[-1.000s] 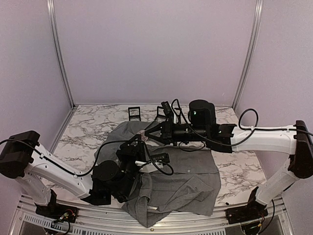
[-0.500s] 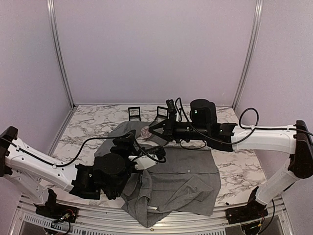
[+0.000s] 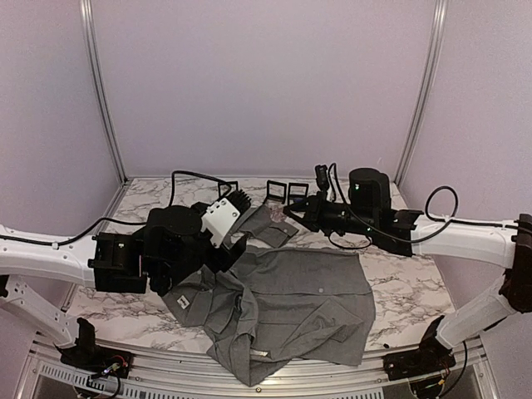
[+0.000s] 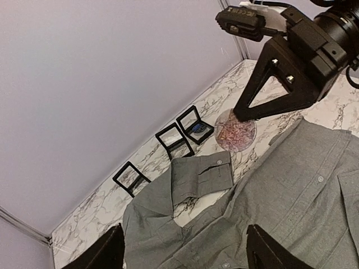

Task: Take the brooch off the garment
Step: Remove the flattened clothing from the center of the board, then place the brooch in the brooch box.

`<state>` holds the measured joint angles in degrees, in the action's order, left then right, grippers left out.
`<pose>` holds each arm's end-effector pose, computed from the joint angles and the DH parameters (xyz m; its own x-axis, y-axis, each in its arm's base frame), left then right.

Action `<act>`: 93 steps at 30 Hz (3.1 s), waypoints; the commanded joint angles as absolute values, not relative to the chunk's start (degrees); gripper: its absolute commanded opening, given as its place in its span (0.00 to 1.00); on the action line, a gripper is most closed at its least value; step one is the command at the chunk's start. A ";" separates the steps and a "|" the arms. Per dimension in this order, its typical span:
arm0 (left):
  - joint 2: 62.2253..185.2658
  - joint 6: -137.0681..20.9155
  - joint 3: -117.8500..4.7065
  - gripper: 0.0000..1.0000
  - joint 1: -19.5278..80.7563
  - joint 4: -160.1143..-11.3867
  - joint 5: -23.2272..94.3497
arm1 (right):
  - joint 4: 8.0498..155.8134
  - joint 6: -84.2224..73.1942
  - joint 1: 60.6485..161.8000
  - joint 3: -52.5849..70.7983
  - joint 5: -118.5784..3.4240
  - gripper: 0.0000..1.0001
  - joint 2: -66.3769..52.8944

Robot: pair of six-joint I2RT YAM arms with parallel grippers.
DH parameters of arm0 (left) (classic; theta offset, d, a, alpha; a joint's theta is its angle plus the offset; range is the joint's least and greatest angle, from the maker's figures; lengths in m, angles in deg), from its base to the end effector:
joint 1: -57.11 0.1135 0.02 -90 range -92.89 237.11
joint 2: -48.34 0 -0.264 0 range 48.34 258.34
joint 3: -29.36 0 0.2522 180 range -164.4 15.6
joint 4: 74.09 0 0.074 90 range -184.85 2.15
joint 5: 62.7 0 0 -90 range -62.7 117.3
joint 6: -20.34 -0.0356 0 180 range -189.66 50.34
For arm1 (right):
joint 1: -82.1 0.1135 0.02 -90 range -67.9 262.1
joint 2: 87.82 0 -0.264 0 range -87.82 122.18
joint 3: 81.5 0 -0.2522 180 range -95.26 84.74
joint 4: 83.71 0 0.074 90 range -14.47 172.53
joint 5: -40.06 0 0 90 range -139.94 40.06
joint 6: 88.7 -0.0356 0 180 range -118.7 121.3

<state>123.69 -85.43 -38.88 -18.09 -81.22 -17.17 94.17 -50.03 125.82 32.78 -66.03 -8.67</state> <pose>0.1007 -0.2835 0.3132 0.0799 0.4568 -0.8860 0.5141 0.7426 0.4293 0.2243 0.2282 0.2852 -0.7902 0.2823 -0.5440 -0.3842 0.4632 0.7986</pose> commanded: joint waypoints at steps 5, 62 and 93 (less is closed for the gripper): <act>130.40 -60.82 -49.39 0.69 -5.44 -95.54 -2.51 | 91.92 -47.96 124.82 34.39 -63.47 0.00 -11.74; 183.75 -45.06 -83.04 0.59 13.56 -104.16 20.84 | 87.85 -41.80 116.46 35.98 -63.20 0.00 -14.14; 146.44 -47.00 -56.05 0.66 12.98 -99.11 26.01 | 102.17 -41.72 112.02 13.49 -62.33 0.00 22.73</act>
